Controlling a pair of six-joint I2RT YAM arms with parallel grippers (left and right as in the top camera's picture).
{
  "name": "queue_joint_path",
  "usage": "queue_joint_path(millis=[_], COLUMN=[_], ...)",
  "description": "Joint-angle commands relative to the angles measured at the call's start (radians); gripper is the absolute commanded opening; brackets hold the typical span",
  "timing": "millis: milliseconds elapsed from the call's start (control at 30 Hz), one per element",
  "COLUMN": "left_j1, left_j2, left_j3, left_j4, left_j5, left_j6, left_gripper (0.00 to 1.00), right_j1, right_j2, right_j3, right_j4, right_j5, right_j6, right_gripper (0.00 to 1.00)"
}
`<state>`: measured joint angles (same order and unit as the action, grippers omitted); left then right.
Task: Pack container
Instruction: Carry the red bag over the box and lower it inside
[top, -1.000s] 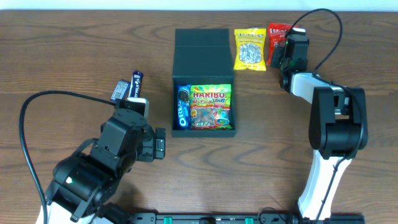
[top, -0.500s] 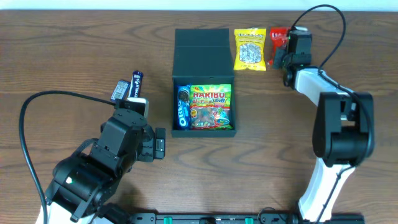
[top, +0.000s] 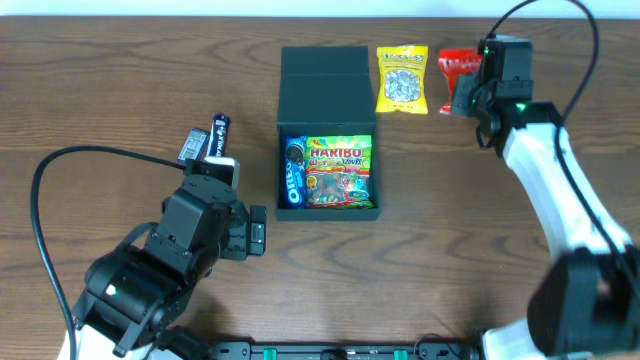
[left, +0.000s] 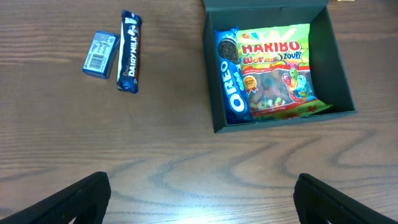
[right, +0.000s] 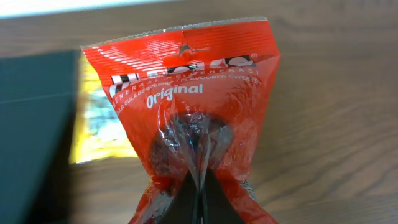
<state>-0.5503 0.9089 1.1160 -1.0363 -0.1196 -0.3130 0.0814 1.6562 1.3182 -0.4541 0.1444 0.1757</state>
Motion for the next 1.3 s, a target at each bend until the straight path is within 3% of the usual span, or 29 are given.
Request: queue_joint_path(millis=[0,300,600,833,1100,1267], left_j1=[0.002,0.002,0.002,0.002,0.002,0.002], left_j2=[0.000,0.000,0.000,0.000,0.000,0.000], left_j3=[0.016,0.016,0.016,0.016,0.016,0.016], left_j4=[-0.001,-0.001,-0.001,-0.001,-0.001,-0.001], left_j5=[-0.011,-0.011,-0.011,-0.011,-0.011,-0.011], left_j6=[0.006,0.006,0.006,0.006,0.006,0.006], left_gripper=[0.95,0.95,0.95,0.95,0.95,0.95], right_j1=[0.056,0.219,0.279,0.279,0.275,0.267], right_j2=[-0.080,-0.164,-0.147,-0.089,0.060,0.138], right_j3=[0.005,0.005,0.003,0.003,0.003,0.003], right_j4=[-0.025,-0.040,-0.125,-0.212,-0.207,-0.161], right_j5=[-0.047,-0.311,-0.573,-0.641,-0.707,-0.733], right_j6=[-0.010,-0.229,-0.720,-0.989,-1.176,-1.204], right_gripper=[0.01,0.01,0.01,0.01,0.01,0.01])
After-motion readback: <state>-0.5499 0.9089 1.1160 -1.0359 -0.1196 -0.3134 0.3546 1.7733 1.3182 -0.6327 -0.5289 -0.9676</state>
